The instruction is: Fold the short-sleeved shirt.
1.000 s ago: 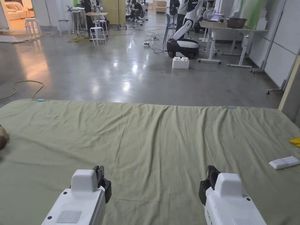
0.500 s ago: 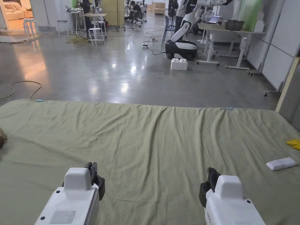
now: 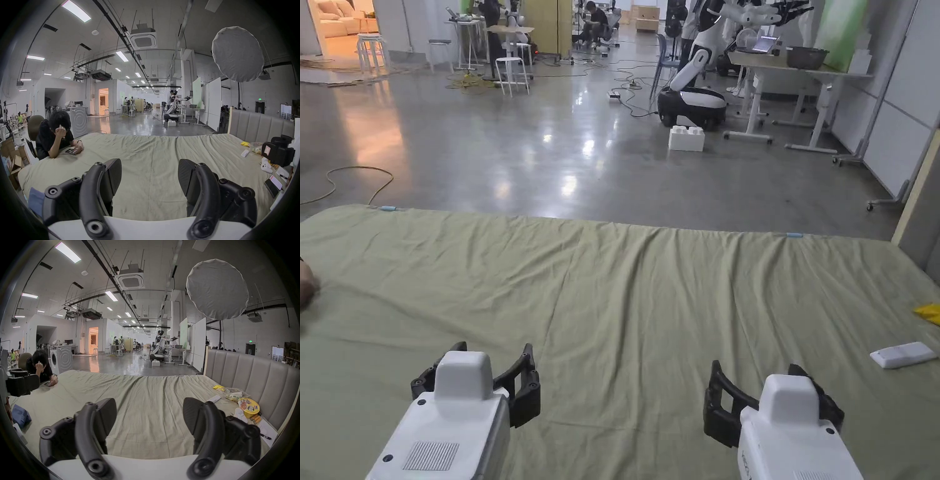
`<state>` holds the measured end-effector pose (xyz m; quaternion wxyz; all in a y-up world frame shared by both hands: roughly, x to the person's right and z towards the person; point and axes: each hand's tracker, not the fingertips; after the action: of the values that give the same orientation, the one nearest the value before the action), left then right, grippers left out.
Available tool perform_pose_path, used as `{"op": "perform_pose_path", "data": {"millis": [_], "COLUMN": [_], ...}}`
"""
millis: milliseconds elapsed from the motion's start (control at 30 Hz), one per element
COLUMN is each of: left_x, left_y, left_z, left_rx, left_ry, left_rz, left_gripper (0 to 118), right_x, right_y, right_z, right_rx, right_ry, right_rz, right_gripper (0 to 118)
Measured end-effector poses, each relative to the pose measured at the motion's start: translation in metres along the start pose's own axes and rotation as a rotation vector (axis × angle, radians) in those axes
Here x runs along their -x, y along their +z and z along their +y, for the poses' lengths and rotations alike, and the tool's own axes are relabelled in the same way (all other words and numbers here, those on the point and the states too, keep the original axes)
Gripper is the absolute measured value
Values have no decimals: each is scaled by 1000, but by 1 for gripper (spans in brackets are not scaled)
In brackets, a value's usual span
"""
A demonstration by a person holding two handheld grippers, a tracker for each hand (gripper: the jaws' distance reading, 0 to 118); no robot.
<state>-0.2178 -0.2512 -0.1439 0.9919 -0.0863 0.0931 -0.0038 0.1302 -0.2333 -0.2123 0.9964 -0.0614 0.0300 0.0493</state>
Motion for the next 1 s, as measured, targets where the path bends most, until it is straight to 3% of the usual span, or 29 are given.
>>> {"op": "perform_pose_path", "data": {"millis": [133, 267, 400, 467, 633, 833, 1000], "left_x": [0, 4, 8, 8, 13, 14, 11], "left_y": [1, 0, -2, -2, -4, -4, -4], "left_z": [2, 2, 6, 7, 7, 4, 6], "left_rx": [8, 4, 24, 9, -2, -42, -65], "left_ry": [-14, 0, 7, -25, 0, 3, -13], "left_rz": [34, 32, 20, 26, -19, 9, 23], "left_gripper": [87, 91, 97, 100, 103, 107, 108], "right_x": [-1, -2, -12, -12, -11, -14, -18], "right_y": [-1, -3, -9, -10, -14, -17, -21], "right_z": [0, 4, 5, 5, 5, 6, 12], "right_rx": [-3, -5, 30, 28, 80, 137, 175], "right_ry": [-24, -42, -115, -101, -116, -156, -282], "right_rz": [1, 6, 92, 79, -12, -24, 32], "right_gripper": [96, 106, 113, 118, 118, 118, 118]}}
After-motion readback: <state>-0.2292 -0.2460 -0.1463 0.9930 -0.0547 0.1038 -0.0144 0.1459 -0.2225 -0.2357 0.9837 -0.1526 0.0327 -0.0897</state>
